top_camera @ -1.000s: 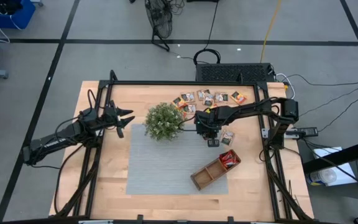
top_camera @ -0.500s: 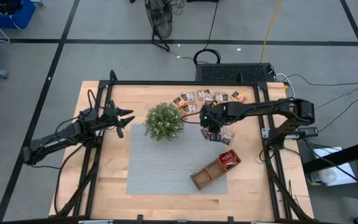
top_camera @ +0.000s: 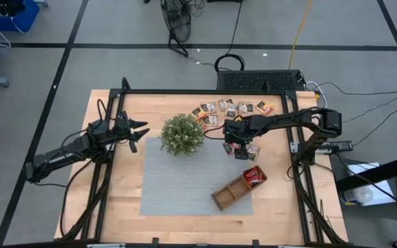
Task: Pick & Place Tea
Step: Put the strawberry tea sachet into the brown organizer
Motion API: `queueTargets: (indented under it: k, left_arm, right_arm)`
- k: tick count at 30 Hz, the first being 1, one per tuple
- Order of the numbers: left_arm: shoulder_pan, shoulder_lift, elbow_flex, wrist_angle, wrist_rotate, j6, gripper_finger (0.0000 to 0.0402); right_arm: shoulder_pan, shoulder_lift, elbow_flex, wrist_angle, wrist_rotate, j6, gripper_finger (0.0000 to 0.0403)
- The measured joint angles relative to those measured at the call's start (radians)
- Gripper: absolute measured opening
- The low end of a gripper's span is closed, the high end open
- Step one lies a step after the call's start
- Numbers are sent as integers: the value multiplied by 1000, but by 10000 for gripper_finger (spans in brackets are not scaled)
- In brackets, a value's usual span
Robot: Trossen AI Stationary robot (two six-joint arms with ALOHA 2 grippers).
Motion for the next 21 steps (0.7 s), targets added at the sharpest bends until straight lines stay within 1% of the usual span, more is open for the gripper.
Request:
queueTargets:
  k: [4, 8, 15, 21]
  left_arm:
    - [0, 0, 0, 0, 0, 0, 147]
    - [0, 0, 0, 0, 0, 0, 147]
    - [0, 0, 0, 0, 0, 0, 147]
    - [0, 0, 0, 0, 0, 0, 147]
  right_arm:
    - [-11, 4, -19, 56, -2, -15, 349]
    - [-19, 4, -40, 80, -2, -26, 344]
    - [-35, 2, -64, 79, -10, -27, 307]
    - [-36, 2, -64, 82, -25, -51, 265]
